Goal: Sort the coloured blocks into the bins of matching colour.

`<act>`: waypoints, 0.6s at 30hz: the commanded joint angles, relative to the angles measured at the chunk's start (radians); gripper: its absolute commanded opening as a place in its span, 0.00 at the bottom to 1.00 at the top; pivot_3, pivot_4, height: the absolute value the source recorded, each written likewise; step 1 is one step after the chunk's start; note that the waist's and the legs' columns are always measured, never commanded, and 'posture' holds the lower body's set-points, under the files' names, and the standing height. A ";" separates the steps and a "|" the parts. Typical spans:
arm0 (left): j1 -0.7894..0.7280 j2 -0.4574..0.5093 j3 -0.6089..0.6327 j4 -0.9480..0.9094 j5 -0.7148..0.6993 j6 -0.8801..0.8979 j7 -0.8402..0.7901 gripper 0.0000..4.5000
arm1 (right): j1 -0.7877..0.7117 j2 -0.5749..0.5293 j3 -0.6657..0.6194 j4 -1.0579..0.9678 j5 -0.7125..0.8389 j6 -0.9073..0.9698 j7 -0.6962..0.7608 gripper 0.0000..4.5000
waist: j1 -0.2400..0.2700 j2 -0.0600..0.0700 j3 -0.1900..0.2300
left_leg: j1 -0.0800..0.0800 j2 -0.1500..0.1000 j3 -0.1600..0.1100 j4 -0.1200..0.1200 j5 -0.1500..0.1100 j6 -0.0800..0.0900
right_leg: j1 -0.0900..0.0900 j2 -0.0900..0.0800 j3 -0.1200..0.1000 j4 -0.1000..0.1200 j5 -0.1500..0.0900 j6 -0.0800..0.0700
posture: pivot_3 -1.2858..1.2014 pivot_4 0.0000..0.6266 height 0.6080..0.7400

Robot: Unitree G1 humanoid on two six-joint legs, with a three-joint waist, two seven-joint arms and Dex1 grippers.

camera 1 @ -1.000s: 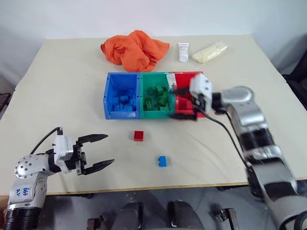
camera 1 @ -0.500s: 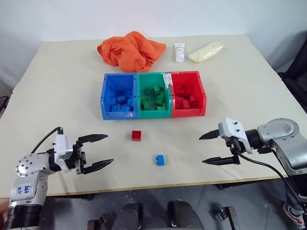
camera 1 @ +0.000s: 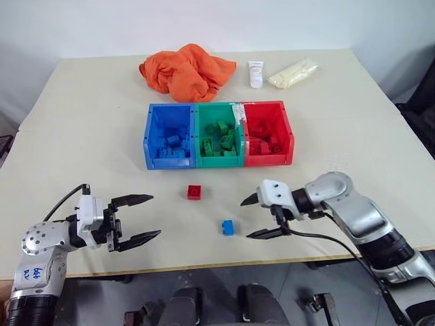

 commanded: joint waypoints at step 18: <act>0.119 -0.015 0.041 -0.138 -0.034 0.015 0.074 1.00 | -0.040 0.090 0.074 0.062 -0.079 -0.093 0.014 0.33 | 0.000 0.000 0.000 | 0.000 0.000 0.000 0.000 0.000 0.000 | 0.000 0.000 0.000 0.000 0.000 0.000 | 0.52 0.24 1.00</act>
